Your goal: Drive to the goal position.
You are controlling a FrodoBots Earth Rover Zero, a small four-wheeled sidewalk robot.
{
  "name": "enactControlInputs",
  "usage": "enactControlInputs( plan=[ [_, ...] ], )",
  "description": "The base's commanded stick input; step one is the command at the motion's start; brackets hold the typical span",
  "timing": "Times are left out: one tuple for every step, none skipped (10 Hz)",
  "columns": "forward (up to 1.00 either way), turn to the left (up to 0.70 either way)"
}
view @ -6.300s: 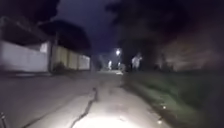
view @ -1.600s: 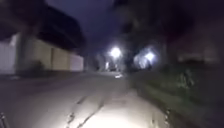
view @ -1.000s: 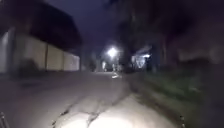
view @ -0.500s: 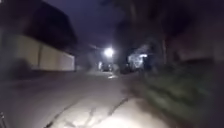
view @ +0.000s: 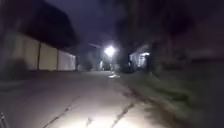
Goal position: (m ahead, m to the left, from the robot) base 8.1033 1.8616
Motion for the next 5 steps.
enactControlInputs(
  plan=[
    [0.69, 0.0],
    [0.69, 0.0],
    [0.69, 0.0],
    [0.69, 0.0],
    [0.69, 0.0]
  ],
)
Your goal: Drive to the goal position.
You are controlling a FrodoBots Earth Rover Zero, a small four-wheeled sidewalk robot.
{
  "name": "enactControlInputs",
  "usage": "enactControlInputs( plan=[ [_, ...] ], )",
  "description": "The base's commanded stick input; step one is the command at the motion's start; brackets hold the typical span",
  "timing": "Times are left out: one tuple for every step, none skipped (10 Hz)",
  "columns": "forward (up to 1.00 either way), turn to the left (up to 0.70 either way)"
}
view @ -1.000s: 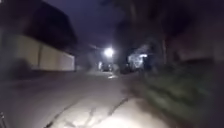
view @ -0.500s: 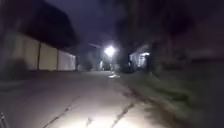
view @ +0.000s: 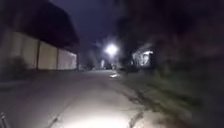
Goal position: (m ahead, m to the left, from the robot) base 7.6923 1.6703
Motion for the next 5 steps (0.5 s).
enactControlInputs(
  plan=[
    [0.69, 0.0],
    [0.69, 0.0],
    [0.69, 0.0],
    [0.69, 0.0],
    [0.69, 0.0]
  ],
)
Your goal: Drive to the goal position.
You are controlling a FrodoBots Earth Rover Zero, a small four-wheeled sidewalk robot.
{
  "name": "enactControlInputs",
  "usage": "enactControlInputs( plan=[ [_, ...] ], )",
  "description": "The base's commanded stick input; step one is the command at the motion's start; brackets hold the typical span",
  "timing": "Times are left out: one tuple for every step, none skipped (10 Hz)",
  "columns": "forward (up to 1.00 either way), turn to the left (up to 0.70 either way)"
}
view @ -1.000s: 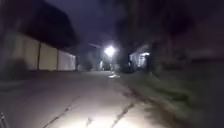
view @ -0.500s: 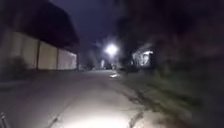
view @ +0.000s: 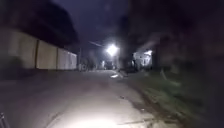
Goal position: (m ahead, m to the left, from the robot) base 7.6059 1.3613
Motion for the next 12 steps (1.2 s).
enactControlInputs(
  plan=[
    [0.69, 0.0],
    [0.69, 0.0],
    [0.69, 0.0],
    [0.69, 0.0],
    [0.69, 0.0],
    [0.69, 0.0],
    [0.69, 0.0],
    [0.69, 0.0],
    [0.69, 0.0],
    [0.69, 0.0],
    [0.69, 0.0],
    [0.69, 0.0]
  ],
)
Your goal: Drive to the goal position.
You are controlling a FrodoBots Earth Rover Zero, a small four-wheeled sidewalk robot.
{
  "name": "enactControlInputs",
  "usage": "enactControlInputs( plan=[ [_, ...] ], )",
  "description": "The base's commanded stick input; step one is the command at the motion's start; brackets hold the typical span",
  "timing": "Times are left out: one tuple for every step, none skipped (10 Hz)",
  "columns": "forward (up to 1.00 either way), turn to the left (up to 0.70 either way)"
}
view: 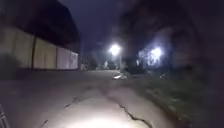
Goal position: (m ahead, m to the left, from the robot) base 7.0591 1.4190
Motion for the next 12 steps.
enactControlInputs(
  plan=[
    [0.69, 0.0],
    [0.69, -0.02],
    [0.69, -0.28],
    [0.69, -0.34],
    [0.69, -0.27],
    [0.69, -0.19],
    [0.69, -0.11],
    [0.69, -0.03],
    [0.69, 0.0],
    [0.69, 0.0],
    [0.69, 0.0],
    [0.69, 0.0]
  ],
)
